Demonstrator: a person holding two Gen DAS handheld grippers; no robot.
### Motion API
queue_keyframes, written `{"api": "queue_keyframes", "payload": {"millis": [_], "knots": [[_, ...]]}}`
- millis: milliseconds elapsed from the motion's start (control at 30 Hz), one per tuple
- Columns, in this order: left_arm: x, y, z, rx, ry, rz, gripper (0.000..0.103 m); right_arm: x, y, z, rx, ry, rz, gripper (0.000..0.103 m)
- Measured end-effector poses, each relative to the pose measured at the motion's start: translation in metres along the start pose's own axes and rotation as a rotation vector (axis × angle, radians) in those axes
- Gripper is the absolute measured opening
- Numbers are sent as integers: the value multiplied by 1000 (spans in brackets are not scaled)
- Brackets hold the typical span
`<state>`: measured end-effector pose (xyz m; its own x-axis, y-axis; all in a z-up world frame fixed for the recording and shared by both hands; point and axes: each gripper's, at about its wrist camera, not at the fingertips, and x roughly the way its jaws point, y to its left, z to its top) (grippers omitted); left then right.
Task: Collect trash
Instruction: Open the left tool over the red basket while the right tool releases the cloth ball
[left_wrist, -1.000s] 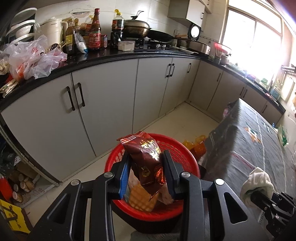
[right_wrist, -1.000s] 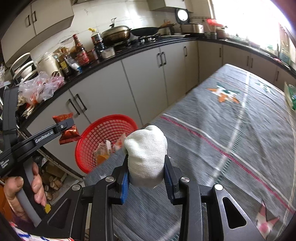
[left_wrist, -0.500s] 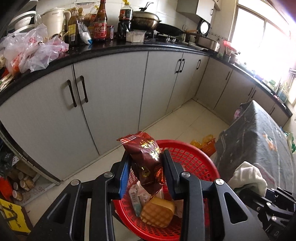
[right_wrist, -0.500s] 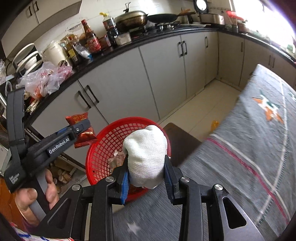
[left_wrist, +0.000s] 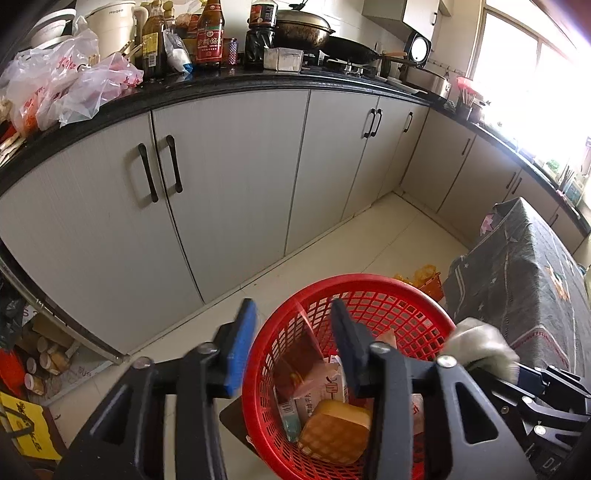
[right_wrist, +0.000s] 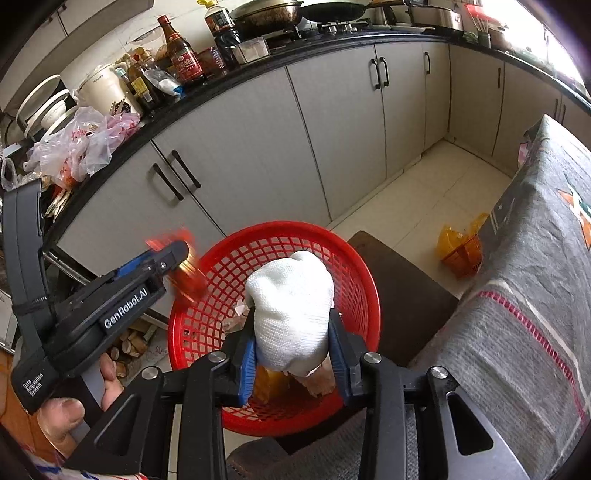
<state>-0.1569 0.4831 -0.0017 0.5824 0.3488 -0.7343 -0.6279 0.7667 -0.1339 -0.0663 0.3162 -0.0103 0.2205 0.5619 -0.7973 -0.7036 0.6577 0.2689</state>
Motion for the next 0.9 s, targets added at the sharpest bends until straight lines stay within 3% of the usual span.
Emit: {"api": "queue_keyframes", "payload": {"millis": [100, 300, 900], "knots": [[-5, 1, -1, -4, -19, 1, 57, 1, 0, 0, 3, -4, 5, 46], [-15, 0, -3, 4, -40, 11, 65, -1, -2, 0, 25, -12, 11, 51], [-54, 6, -15, -3, -71, 39, 70, -30, -5, -1, 64, -95, -13, 52]]}}
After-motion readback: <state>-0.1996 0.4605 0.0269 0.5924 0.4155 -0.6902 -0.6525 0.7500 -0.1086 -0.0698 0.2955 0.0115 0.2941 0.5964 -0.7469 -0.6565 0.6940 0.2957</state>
